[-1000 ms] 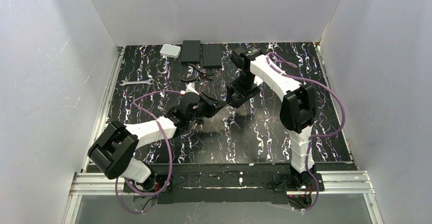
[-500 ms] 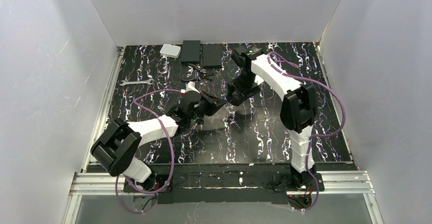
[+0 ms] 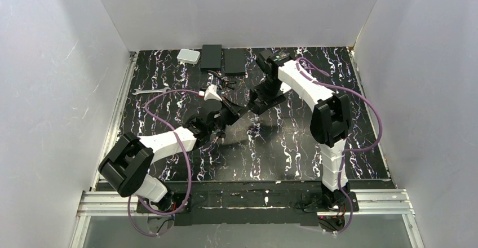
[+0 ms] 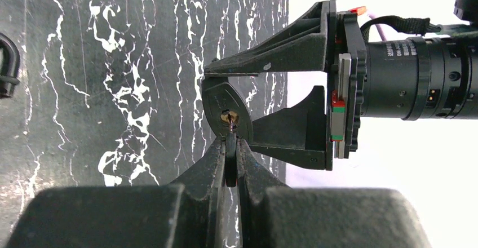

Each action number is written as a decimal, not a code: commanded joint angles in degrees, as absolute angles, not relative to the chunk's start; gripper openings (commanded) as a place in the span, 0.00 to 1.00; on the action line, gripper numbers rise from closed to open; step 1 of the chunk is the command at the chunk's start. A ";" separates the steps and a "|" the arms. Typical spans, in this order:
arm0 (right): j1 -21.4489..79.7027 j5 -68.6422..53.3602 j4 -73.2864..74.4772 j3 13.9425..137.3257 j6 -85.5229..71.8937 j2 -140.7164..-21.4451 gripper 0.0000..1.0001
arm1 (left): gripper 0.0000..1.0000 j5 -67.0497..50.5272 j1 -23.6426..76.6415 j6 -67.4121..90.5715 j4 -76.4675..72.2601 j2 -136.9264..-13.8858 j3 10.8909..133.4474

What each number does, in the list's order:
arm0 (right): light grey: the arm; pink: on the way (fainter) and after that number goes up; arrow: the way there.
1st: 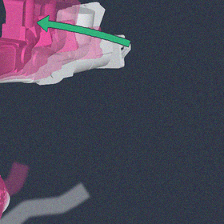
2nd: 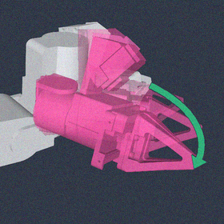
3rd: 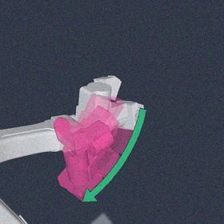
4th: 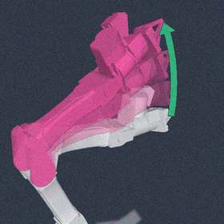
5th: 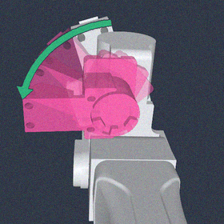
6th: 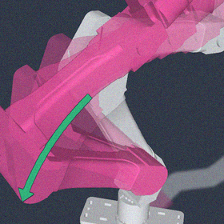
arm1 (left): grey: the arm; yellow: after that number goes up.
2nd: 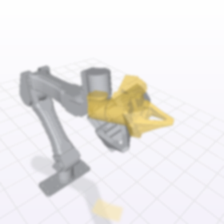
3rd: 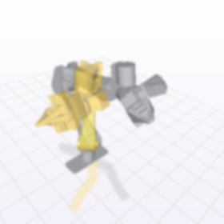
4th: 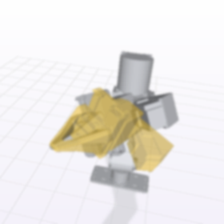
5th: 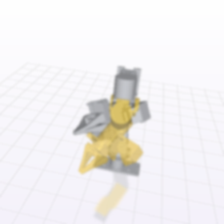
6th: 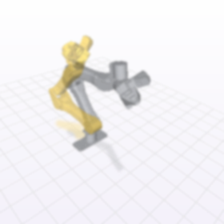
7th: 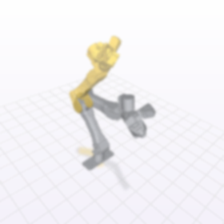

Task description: Unlock with the key

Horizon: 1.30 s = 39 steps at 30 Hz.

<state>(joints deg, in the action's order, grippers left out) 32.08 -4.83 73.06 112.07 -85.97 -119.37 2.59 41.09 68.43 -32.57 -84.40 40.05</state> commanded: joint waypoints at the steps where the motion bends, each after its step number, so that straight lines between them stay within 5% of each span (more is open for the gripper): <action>1: 33.85 -15.60 71.96 113.96 -88.90 -116.19 0.01 | 0.00 5.95 42.58 61.30 -32.60 -81.62 40.64; 11: 34.28 -15.30 71.46 114.19 -89.56 -115.91 0.01 | 0.00 1.24 42.22 83.32 -32.08 -87.34 40.93; 23: 34.54 -15.45 71.55 115.37 -90.12 -115.27 0.01 | 0.00 5.08 45.35 47.35 -32.17 -82.66 44.17; 29: 35.19 -15.45 70.84 115.55 -90.09 -115.04 0.01 | 0.00 8.57 45.34 44.56 -32.18 -81.17 41.90; 39: 36.08 -14.98 68.83 114.27 -91.43 -114.12 0.01 | 0.00 9.24 44.36 75.35 -27.71 -84.61 40.63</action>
